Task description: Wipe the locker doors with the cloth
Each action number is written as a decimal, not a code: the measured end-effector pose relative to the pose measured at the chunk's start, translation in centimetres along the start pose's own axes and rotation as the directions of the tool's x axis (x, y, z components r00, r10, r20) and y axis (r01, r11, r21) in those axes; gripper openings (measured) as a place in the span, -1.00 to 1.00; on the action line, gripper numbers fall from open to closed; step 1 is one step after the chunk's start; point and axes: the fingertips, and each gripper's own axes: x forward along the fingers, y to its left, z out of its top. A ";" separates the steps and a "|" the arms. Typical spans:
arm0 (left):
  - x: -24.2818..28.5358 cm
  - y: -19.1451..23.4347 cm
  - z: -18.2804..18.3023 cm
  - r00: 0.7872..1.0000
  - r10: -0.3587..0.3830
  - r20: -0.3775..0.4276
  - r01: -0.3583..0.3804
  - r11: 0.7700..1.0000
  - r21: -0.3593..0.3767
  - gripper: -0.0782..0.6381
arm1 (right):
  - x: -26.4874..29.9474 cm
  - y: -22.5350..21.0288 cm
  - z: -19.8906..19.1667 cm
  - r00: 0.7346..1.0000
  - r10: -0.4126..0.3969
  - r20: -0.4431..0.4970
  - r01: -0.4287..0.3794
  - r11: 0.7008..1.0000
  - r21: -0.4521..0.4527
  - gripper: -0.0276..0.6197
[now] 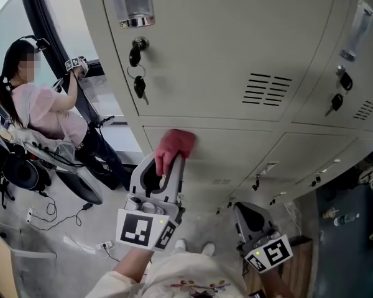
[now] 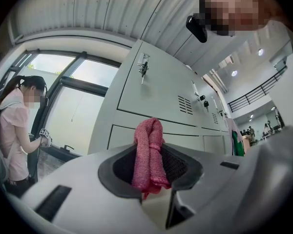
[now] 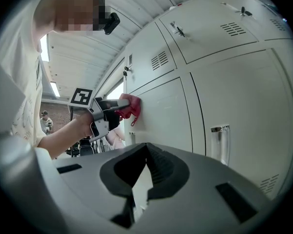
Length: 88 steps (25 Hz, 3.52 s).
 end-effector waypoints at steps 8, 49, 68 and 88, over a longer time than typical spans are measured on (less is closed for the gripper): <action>1.8 -3.8 -1.0 0.995 -0.101 -0.005 0.101 0.995 -0.014 -0.46 | -2.1 -1.5 -0.2 0.997 -0.076 0.009 0.076 0.997 0.009 -0.90; 4.5 -14.6 -4.5 0.921 -0.388 -0.046 0.384 0.920 -0.082 -0.46 | -5.6 -2.5 0.0 0.986 -0.163 0.016 0.162 0.986 0.046 -0.90; -4.9 2.8 -5.5 0.985 0.118 -0.122 -0.114 0.993 0.040 -0.46 | 2.9 5.3 -1.4 0.986 0.169 0.000 -0.169 0.984 0.063 -0.90; -2.6 2.7 -7.6 0.981 0.125 -0.145 -0.122 0.992 0.027 -0.46 | 1.5 4.8 -1.1 0.991 0.135 0.020 -0.137 0.987 0.090 -0.90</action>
